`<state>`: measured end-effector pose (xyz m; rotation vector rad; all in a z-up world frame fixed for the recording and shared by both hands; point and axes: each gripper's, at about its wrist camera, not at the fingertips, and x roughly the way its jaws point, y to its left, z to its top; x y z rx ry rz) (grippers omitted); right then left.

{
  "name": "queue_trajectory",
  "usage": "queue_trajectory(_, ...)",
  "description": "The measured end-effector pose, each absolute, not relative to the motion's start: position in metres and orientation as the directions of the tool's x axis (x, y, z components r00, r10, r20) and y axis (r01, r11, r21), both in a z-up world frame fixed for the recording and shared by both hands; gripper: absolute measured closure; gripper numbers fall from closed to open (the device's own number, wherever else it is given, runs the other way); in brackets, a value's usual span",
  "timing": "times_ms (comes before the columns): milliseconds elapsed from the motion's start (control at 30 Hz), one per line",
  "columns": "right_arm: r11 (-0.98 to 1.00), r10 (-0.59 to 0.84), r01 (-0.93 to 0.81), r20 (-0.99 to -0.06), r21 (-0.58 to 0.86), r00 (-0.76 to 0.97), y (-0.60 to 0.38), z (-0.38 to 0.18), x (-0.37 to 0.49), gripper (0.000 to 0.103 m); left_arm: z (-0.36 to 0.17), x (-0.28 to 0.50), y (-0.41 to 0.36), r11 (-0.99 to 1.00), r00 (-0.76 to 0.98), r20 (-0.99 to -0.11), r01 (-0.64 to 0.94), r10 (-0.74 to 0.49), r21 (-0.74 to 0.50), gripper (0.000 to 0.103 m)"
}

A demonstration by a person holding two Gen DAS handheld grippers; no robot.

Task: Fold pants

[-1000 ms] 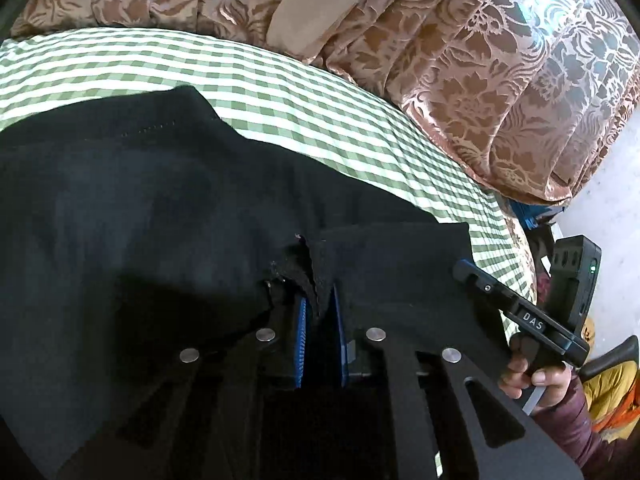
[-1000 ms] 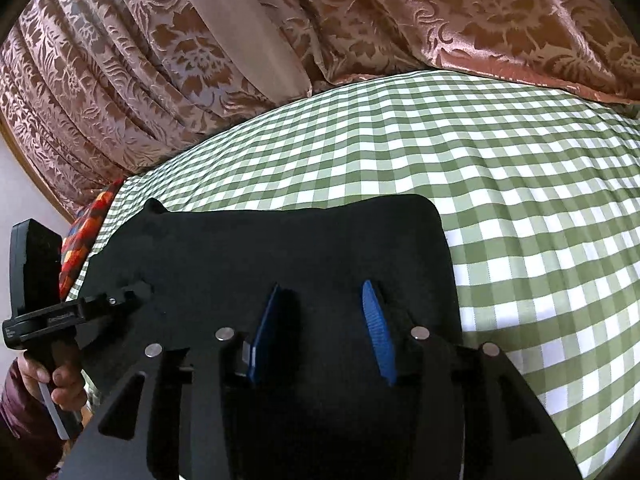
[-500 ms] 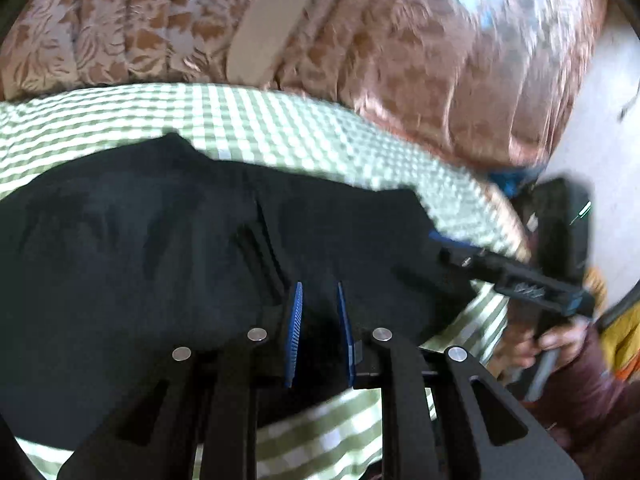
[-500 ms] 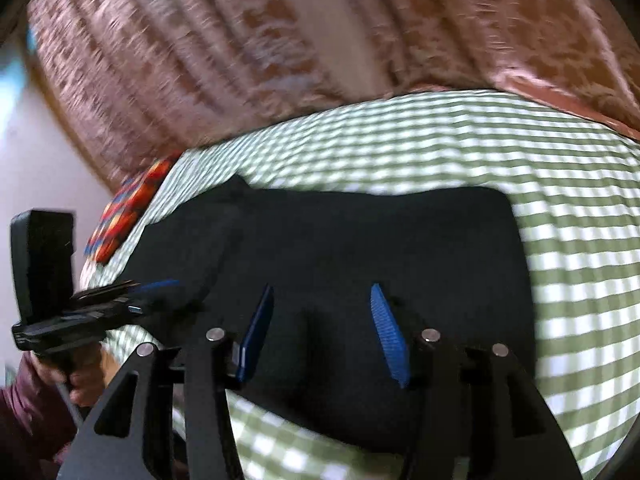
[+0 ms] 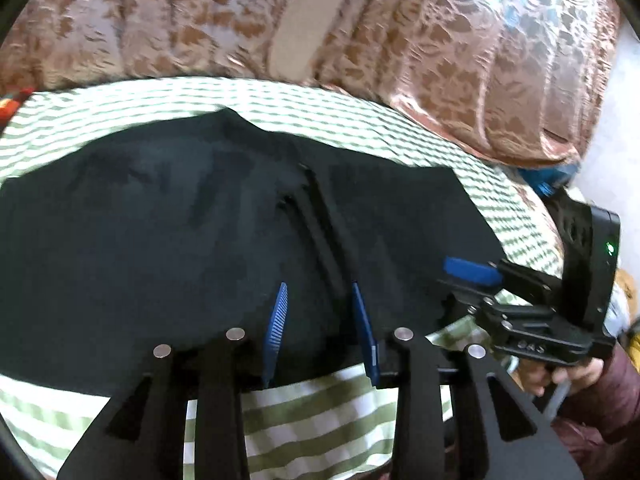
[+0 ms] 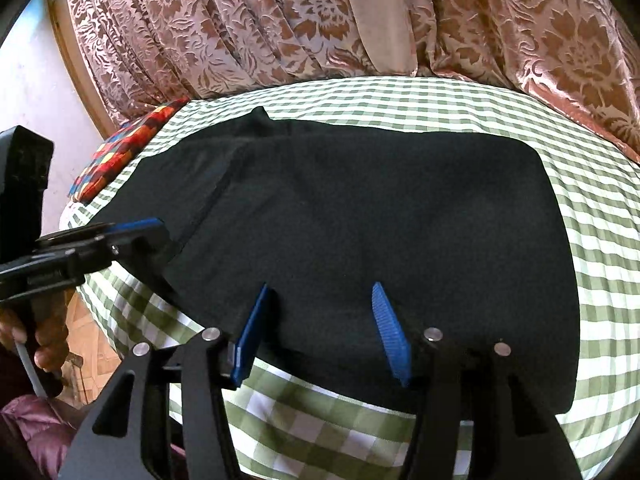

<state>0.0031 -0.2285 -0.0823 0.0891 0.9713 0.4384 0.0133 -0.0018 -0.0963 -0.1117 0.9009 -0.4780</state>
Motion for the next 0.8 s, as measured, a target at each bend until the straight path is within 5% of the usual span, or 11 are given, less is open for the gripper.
queue_trajectory(367,0.86,0.485,-0.41,-0.734,0.302,0.475,-0.192,-0.038,0.03,0.047,-0.08,0.004,0.023,0.961,0.631,-0.729,0.239,-0.265,-0.142,0.07)
queue_trajectory(667,0.879,0.431,-0.401,-0.791,0.259,0.434,-0.135,-0.067,0.09,0.046,-0.08,0.006,0.035,0.972,0.64,-0.734,0.2,-0.227,-0.126,0.07)
queue_trajectory(733,0.894,0.392,-0.38,-0.823,0.235,0.412,-0.126,-0.085,0.102,0.045,-0.083,0.009,0.038,0.974,0.636,-0.74,0.186,-0.218,-0.128,0.055)
queue_trajectory(800,0.901,0.362,-0.388,-0.827,0.194,0.429,-0.119,-0.094,0.104,0.04,-0.084,0.01,0.042,0.976,0.638,-0.74,0.168,-0.214,-0.137,0.054)
